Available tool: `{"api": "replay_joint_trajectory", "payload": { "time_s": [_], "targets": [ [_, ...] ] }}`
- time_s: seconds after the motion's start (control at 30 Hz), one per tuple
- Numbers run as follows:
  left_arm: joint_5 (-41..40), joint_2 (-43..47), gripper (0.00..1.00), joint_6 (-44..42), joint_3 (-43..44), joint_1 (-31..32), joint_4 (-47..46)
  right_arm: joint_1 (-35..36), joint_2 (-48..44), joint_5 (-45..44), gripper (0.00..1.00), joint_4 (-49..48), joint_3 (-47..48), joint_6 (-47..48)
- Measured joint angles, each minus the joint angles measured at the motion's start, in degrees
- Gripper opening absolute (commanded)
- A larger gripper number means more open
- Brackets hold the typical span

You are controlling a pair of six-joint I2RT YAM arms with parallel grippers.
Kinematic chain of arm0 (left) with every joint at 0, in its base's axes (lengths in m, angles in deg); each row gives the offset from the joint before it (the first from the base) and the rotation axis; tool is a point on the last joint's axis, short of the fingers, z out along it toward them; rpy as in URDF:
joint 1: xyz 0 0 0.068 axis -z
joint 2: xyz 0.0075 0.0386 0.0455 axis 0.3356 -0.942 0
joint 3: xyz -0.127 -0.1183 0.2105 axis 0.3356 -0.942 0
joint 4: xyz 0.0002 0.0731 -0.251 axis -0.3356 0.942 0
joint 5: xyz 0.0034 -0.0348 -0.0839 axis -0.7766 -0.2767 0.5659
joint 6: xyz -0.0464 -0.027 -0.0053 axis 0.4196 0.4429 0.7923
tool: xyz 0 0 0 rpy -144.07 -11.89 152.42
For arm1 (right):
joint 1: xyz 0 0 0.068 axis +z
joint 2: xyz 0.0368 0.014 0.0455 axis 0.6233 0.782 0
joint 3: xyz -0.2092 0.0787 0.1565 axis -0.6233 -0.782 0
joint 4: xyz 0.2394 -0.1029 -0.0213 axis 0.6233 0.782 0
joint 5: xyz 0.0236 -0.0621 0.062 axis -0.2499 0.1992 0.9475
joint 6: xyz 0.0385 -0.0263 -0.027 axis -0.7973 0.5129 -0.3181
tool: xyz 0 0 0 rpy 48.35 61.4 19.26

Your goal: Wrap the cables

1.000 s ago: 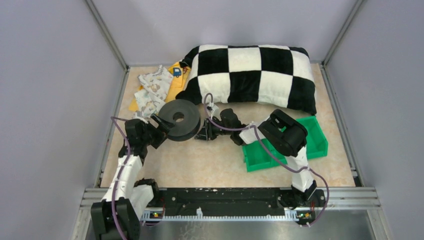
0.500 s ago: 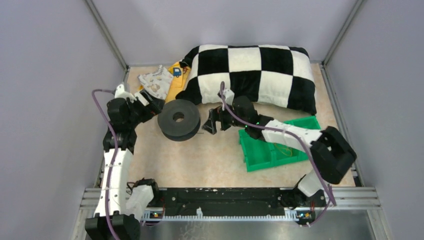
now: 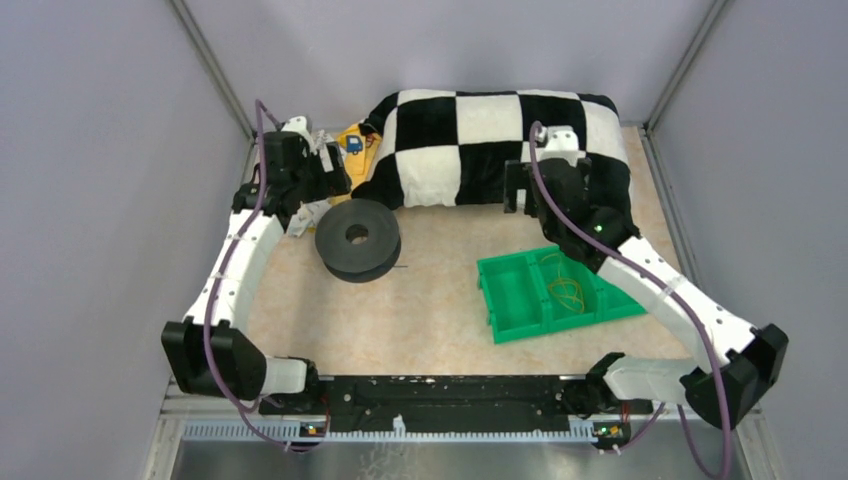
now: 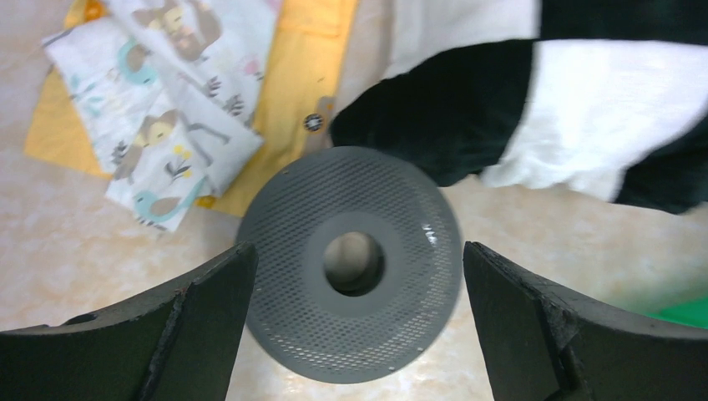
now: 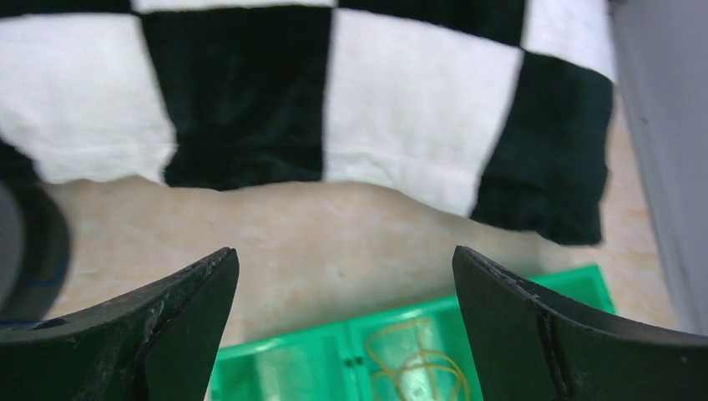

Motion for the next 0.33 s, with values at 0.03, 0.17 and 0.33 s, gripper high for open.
{"api": "replay_joint_trajectory", "payload": {
  "time_s": [0.03, 0.17, 0.33],
  "targets": [
    [-1.46, -1.49, 0.98, -0.26, 0.79, -0.04, 1.16, -0.42, -1.68, -1.97, 0.99, 0.81, -1.68, -0.07],
    [-4.5, -2.93, 0.98, -0.92, 0.59, -0.26, 3.89, -1.6, -7.15, -6.6, 0.99, 3.15, -7.45, -1.66],
    [-4.68, 2.14, 0.98, -1.14, -4.02, -0.28, 0.7, -1.77, -14.36, -7.04, 0.99, 1.7, -15.61, -3.91]
  ]
}}
